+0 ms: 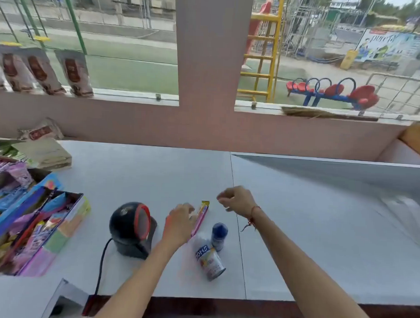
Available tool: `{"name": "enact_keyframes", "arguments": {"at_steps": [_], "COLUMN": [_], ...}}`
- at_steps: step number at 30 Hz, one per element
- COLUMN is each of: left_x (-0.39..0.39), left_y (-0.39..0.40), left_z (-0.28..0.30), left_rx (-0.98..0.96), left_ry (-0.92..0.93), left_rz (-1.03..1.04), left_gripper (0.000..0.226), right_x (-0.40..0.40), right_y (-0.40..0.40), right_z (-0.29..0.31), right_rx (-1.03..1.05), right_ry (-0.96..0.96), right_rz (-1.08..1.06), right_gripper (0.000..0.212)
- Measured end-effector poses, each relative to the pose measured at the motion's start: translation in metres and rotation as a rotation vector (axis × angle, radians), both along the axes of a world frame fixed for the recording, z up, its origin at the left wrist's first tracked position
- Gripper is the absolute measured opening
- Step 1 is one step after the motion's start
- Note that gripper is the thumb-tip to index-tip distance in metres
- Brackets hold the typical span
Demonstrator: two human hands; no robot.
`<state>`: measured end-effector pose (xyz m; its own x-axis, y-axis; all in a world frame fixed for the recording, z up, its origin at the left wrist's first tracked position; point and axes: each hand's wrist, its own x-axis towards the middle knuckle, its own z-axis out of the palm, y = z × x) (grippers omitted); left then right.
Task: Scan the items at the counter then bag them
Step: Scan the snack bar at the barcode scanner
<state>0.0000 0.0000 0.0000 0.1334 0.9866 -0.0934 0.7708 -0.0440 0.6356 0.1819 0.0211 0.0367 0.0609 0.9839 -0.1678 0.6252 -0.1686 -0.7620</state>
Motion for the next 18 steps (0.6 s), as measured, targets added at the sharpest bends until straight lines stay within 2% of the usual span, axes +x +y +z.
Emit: {"name": "enact_keyframes", "arguments": {"at_steps": [3, 6, 8, 10, 11, 13, 15, 17, 18], "left_x": [-0.004, -0.003, 0.0, 0.003, 0.004, 0.001, -0.006, -0.018, -0.024], "left_y": [-0.011, -0.011, -0.002, 0.002, 0.003, 0.002, -0.006, -0.019, -0.026], "left_z": [-0.026, -0.034, -0.034, -0.031, -0.029, -0.024, -0.015, -0.011, -0.01], "left_rx": [-0.13, -0.152, -0.148, -0.196, -0.234, -0.357, -0.502, -0.587, -0.609], "left_ry": [0.151, 0.15, 0.155, 0.126, 0.024, -0.37, -0.723, -0.935, -1.009], "left_rz": [0.075, 0.12, 0.112, 0.122, 0.153, 0.242, 0.255, 0.194, 0.167], "left_gripper": [0.033, 0.034, 0.028, 0.026, 0.026, 0.024, 0.02, 0.02, 0.022], "right_x": [-0.004, -0.012, -0.016, -0.02, -0.021, -0.023, -0.024, -0.031, -0.036], "right_y": [0.001, 0.01, 0.019, 0.023, 0.024, 0.023, 0.02, 0.013, 0.009], "right_z": [-0.03, -0.045, -0.051, -0.053, -0.053, -0.045, -0.033, -0.019, -0.013], "right_rx": [-0.253, -0.324, -0.366, -0.425, -0.427, -0.397, -0.37, -0.345, -0.324], "right_ry": [-0.13, -0.166, -0.086, 0.103, 0.195, 0.374, 0.641, 0.793, 0.781], "right_rz": [0.014, 0.012, 0.029, 0.007, -0.016, -0.047, -0.101, -0.088, -0.048], "right_gripper": [0.023, 0.025, 0.028, 0.03, 0.032, 0.029, 0.028, 0.039, 0.042]}}
